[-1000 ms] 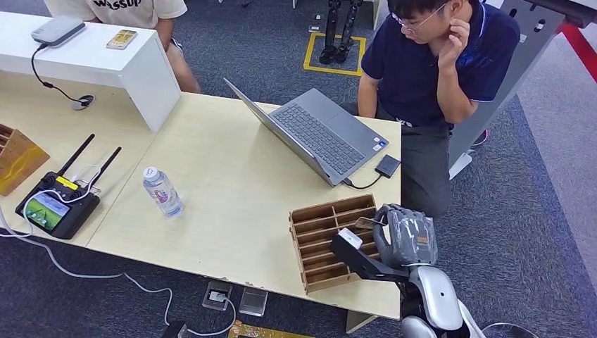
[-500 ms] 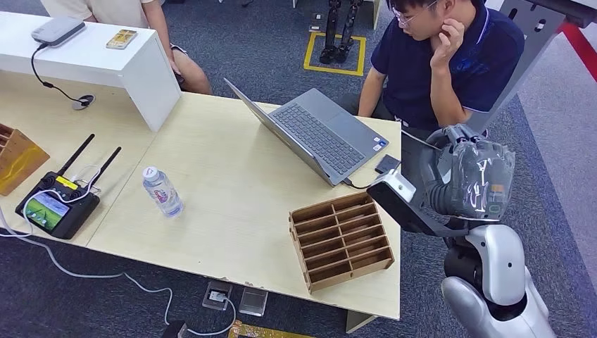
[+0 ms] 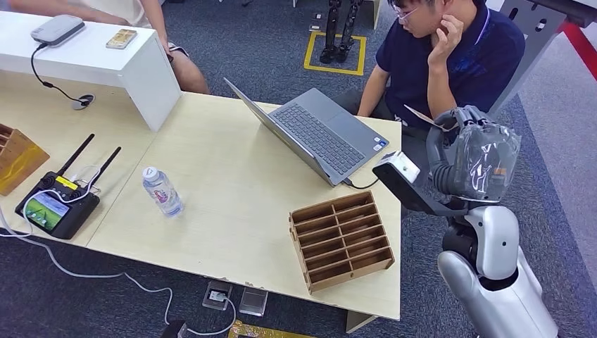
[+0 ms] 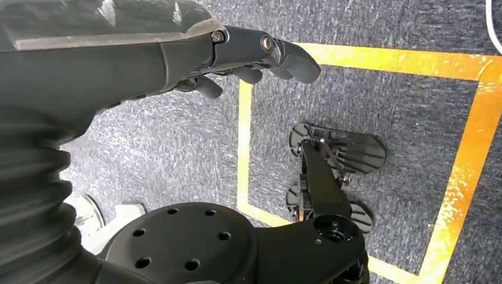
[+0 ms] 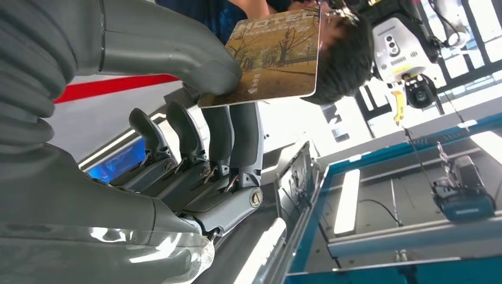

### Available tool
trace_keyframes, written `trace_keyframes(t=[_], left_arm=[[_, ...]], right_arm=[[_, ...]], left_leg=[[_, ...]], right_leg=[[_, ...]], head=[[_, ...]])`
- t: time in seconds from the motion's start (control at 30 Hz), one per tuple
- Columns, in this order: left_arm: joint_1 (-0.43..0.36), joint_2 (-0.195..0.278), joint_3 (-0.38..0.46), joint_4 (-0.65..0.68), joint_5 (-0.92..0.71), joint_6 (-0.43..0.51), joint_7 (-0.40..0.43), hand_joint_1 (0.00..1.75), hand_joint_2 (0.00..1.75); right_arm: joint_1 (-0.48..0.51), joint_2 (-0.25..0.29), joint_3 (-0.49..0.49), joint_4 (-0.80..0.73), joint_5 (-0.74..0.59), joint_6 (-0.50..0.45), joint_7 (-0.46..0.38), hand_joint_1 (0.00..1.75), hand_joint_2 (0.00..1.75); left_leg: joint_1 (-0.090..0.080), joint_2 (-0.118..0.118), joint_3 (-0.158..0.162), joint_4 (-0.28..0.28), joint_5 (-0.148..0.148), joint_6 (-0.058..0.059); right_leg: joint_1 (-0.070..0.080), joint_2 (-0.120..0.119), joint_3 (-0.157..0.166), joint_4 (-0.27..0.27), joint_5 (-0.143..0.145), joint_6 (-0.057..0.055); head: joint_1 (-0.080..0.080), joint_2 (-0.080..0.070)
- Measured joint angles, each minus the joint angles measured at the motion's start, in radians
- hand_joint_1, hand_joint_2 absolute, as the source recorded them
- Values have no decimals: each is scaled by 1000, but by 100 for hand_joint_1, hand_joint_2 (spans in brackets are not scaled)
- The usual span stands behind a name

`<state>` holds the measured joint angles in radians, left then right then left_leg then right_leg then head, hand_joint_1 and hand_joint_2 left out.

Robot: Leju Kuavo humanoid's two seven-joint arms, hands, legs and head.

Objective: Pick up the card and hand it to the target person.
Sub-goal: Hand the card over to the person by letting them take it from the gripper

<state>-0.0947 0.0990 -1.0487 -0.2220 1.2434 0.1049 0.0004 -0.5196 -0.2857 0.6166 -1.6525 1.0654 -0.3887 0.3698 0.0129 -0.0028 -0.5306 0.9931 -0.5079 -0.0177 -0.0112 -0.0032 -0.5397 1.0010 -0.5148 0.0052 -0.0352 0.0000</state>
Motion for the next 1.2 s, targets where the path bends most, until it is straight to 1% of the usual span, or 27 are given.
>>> trace_keyframes(t=[0.53,1.2], left_arm=[[0,0,0,0,1,0,-3,0,175],[0,0,0,0,14,-14,-9,0,175]], right_arm=[[-24,18,0,107,-25,-35,-8,145,175],[-45,48,1,176,-39,-51,-22,145,175]], left_leg=[[0,0,0,0,0,0],[0,0,0,0,0,0]], right_leg=[[0,0,0,0,0,0],[0,0,0,0,0,0]], head=[[0,0],[0,0]])
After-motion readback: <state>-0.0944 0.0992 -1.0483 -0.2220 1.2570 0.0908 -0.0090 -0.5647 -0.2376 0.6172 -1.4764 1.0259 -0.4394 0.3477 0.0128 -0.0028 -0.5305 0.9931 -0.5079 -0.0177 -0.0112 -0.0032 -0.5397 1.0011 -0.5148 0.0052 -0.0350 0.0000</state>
